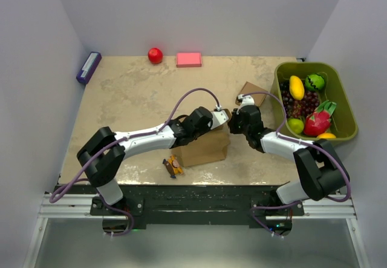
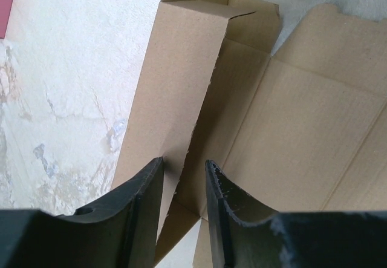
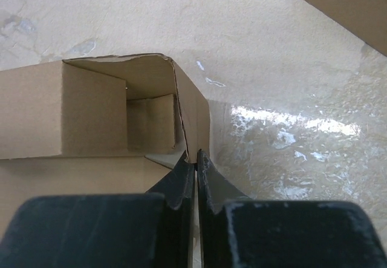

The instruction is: Fold the paper box

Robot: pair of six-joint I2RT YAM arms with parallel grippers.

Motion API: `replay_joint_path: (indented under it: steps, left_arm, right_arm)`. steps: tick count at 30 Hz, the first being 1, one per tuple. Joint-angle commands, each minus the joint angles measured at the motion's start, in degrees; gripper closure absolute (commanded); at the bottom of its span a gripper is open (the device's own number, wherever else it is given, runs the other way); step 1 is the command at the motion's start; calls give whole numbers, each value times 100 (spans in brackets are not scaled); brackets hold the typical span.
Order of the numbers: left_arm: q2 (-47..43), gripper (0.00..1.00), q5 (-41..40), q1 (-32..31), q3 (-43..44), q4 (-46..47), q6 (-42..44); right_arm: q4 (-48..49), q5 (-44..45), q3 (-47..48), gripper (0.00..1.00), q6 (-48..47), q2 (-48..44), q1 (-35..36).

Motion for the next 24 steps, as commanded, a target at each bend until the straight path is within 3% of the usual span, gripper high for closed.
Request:
replay_joint_path:
  steps: [1, 5, 19, 22, 24]
  left_arm:
    - [134, 63, 28, -27, -73, 99, -36]
    - [125, 64, 28, -36, -73, 117, -45]
    - [169, 67, 28, -27, -108, 143, -45]
    - [169, 67, 28, -27, -108, 134, -54]
    - [160, 67, 28, -27, -99, 134, -63]
  right_arm:
    - [286, -140, 147, 99, -61, -82, -21]
    - [277, 45, 147, 100, -43, -12, -21]
    - [392, 327, 454, 66, -69, 445, -21]
    - [418, 300, 507, 69, -140, 480, -21]
    - [401, 213, 525, 83, -140, 454, -21]
